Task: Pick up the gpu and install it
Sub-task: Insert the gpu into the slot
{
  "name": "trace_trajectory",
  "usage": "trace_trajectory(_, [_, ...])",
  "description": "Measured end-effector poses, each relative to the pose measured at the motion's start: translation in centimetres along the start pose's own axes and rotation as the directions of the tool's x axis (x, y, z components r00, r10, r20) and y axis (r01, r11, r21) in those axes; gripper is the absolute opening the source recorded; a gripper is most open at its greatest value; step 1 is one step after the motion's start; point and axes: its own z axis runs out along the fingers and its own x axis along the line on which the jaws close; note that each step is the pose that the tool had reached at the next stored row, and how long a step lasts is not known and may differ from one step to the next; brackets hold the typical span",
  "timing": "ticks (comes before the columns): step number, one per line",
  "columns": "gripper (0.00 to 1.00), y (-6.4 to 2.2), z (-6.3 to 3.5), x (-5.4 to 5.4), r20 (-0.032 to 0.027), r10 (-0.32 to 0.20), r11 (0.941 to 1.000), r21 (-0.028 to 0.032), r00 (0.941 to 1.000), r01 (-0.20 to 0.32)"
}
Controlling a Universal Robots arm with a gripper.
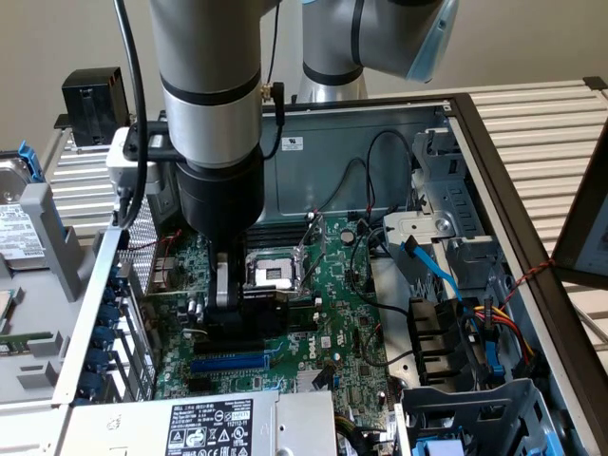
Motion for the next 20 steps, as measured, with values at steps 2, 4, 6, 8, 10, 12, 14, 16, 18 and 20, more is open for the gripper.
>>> trace_trajectory(2, [0.27,0.06,0.12,0.0,0.0,0.0,1.0,0.0001,1.0,0.0])
trace_trajectory(4, [0.27,0.11,0.28,0.0,0.0,0.0,1.0,0.0,1.0,0.0])
trace_trajectory(6, [0.27,0.14,0.42,0.0,0.0,0.0,1.0,0.0001,1.0,0.0])
trace_trajectory(8, [0.27,0.17,0.45,0.0,-0.0003,0.0,1.0,-0.0001,1.0,0.0])
trace_trajectory(10, [0.27,0.21,0.47,0.0,0.0,0.0,1.0,0.0,1.0,0.0])
trace_trajectory(12, [0.27,0.26,0.55,0.0,0.0003,0.0,1.0,0.0002,1.0,0.0])
trace_trajectory(14, [0.27,0.25,0.72,0.0,0.0001,0.0,1.0,0.0001,1.0,0.0])
trace_trajectory(16, [0.27,0.25,0.88,0.0,0.0,0.0,1.0,0.0001,1.0,0.0])
trace_trajectory(18, [0.27,0.24,1.03,0.0,0.0,0.0,1.0,0.0001,1.0,0.0])
trace_trajectory(20, [0.27,0.25,1.14,0.1,-0.0001,0.0,1.0,0.0,1.0,0.0])
